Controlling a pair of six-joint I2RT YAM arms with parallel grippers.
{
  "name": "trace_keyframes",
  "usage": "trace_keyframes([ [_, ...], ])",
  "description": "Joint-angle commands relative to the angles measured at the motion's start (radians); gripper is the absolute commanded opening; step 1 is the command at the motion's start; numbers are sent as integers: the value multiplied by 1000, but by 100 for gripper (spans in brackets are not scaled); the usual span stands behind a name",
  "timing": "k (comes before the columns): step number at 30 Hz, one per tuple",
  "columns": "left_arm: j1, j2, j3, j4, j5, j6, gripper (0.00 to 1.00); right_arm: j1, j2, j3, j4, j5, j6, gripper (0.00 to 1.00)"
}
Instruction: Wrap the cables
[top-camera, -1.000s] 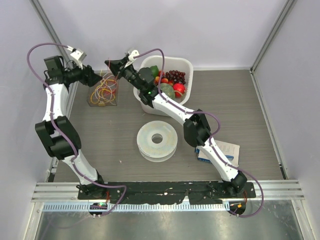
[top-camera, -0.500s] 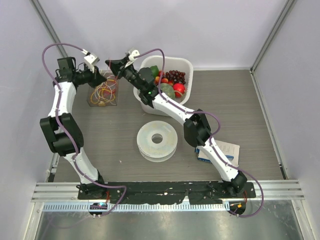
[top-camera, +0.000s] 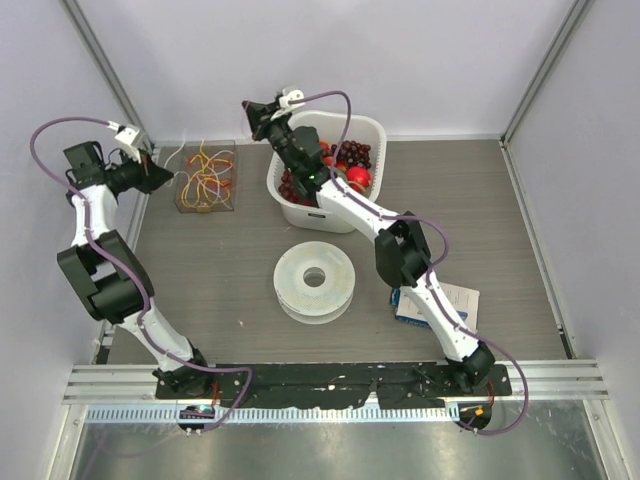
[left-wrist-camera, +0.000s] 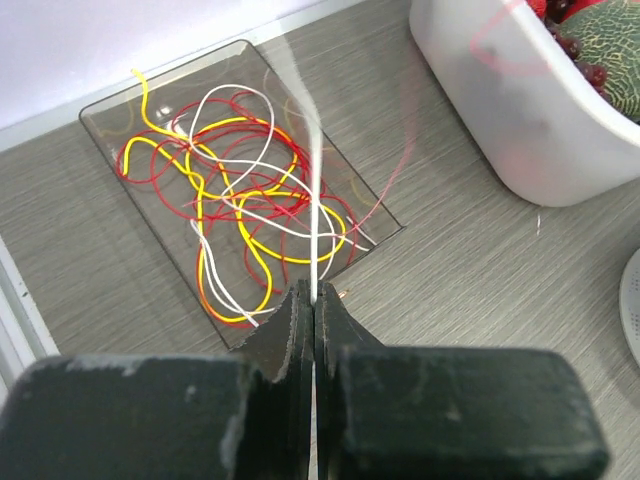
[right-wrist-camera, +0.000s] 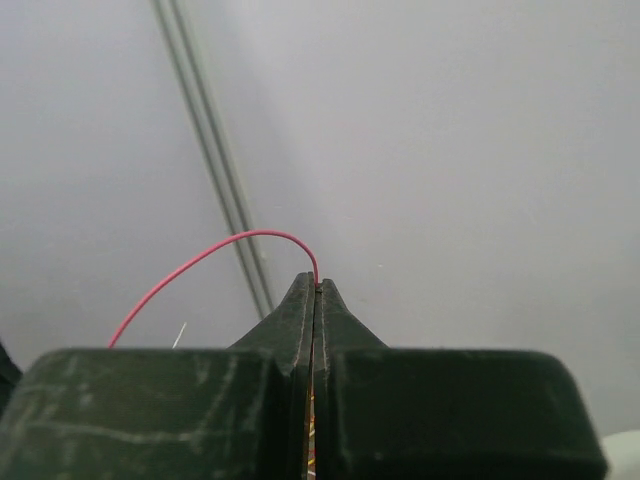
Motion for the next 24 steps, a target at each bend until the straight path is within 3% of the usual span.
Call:
trace_keyframes([
  [1, -13, 7, 36, 63, 67, -29, 0, -21, -107, -7, 52, 68, -14, 1],
  [6, -53, 30, 58, 242, 14, -228, 0, -23, -162, -90, 70, -89, 46, 1],
  [12, -136, 103, 159, 330, -233, -363, 0, -18, -246, -124, 92, -214, 83, 1],
  [17, -159, 233, 280, 278, -341, -408, 0, -14, -359, -176, 121, -280, 87, 1],
  [20, -168, 295, 334, 204, -333, -404, 0, -10, -426, -197, 127, -309, 74, 1],
  [24, -198, 339, 364, 123, -384, -332, 0, -3, -472, -197, 121, -329, 61, 1],
])
